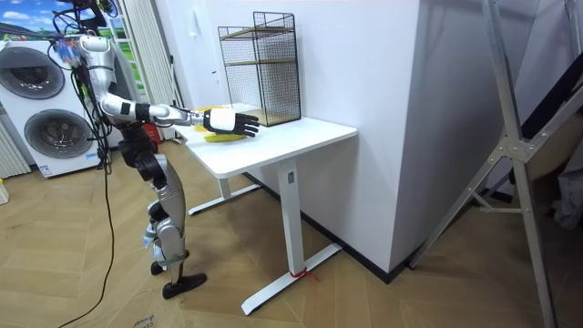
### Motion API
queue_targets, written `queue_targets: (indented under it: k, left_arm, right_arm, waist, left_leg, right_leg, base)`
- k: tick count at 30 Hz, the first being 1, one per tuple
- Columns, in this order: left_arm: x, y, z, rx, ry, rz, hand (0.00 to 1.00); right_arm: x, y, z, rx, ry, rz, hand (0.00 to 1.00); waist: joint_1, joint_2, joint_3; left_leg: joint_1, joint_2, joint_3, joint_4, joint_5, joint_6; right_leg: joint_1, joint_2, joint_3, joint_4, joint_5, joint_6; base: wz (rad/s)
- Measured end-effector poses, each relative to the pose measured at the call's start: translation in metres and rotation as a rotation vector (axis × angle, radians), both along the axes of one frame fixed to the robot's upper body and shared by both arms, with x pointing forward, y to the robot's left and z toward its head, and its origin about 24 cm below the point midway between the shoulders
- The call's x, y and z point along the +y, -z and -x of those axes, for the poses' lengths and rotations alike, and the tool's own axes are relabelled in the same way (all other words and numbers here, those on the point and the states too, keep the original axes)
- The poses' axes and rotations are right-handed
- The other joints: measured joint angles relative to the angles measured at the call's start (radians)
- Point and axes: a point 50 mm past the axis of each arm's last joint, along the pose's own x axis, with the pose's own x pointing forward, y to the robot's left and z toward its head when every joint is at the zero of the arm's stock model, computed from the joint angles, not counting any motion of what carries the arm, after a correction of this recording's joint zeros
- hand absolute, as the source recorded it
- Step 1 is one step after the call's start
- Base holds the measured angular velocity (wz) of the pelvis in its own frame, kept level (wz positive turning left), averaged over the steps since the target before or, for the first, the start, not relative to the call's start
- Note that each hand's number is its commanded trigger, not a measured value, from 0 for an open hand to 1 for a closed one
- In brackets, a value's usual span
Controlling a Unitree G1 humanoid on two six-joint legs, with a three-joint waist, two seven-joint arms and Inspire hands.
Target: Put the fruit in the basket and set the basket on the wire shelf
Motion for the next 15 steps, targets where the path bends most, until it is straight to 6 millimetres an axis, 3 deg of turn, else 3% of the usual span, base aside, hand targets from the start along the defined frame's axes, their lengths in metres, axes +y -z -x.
queue_targets:
  k: [5, 10, 11, 12, 13, 14, 15]
  left_arm:
    - [0.003, 0.0, 0.005, 0.031, -0.018, -0.011, 0.0]
    - [0.005, -0.001, 0.004, 0.04, -0.019, -0.03, 0.0]
    - [0.007, -0.002, 0.005, 0.045, -0.018, -0.042, 0.0]
    - [0.008, -0.002, 0.006, 0.05, -0.02, -0.053, 0.0]
    - [0.009, -0.002, 0.006, 0.051, -0.021, -0.06, 0.0]
    - [0.009, -0.003, 0.005, 0.048, -0.022, -0.069, 0.0]
    - [0.01, -0.003, 0.005, 0.046, -0.023, -0.08, 0.0]
  right_arm:
    - [-0.002, 0.017, 0.008, 0.075, 0.018, -0.047, 0.0]
    - [0.001, 0.021, 0.01, 0.111, -0.01, -0.058, 0.0]
    - [0.001, 0.023, 0.01, 0.126, -0.013, -0.052, 0.39]
    - [0.001, 0.026, 0.012, 0.143, -0.014, -0.048, 0.69]
    - [0.001, 0.026, 0.011, 0.147, -0.017, -0.046, 0.92]
    - [0.001, 0.027, 0.011, 0.153, -0.019, -0.044, 1.0]
    - [0.0, 0.027, 0.011, 0.156, -0.02, -0.036, 1.0]
  waist:
    - [-0.001, -0.021, -0.0089]
    - [-0.003, -0.02, -0.0108]
    - [-0.003, -0.02, -0.0107]
    - [-0.007, -0.02, -0.0105]
    - [-0.008, -0.02, -0.0105]
    - [-0.008, -0.02, -0.0107]
    - [-0.008, -0.02, -0.0107]
  left_leg:
    - [0.0, 0.001, -0.002, 0.005, -0.001, 0.001]
    - [0.002, 0.007, -0.006, 0.009, -0.006, 0.002]
    - [0.002, 0.007, -0.007, 0.012, -0.006, 0.002]
    - [0.005, 0.007, -0.008, 0.014, -0.006, 0.002]
    - [0.008, 0.007, -0.008, 0.015, -0.006, 0.002]
    - [0.011, 0.007, -0.012, 0.014, -0.006, 0.002]
    - [0.013, 0.007, -0.014, 0.015, -0.006, 0.002]
  right_leg:
    - [0.007, 0.0, -0.007, -0.001, 0.0, 0.0]
    - [0.015, -0.002, -0.015, -0.002, 0.005, 0.002]
    - [0.017, -0.002, -0.017, -0.001, 0.005, 0.002]
    - [0.022, -0.002, -0.02, -0.002, 0.006, 0.001]
    - [0.025, -0.002, -0.021, -0.002, 0.006, 0.001]
    - [0.028, -0.002, -0.021, -0.002, 0.006, 0.001]
    - [0.031, -0.002, -0.022, -0.002, 0.006, 0.001]
  base:
    - [0.01]
    - [0.02]
    - [0.04]
    - [0.05]
    - [0.05]
    - [0.03]
    - [0.0]
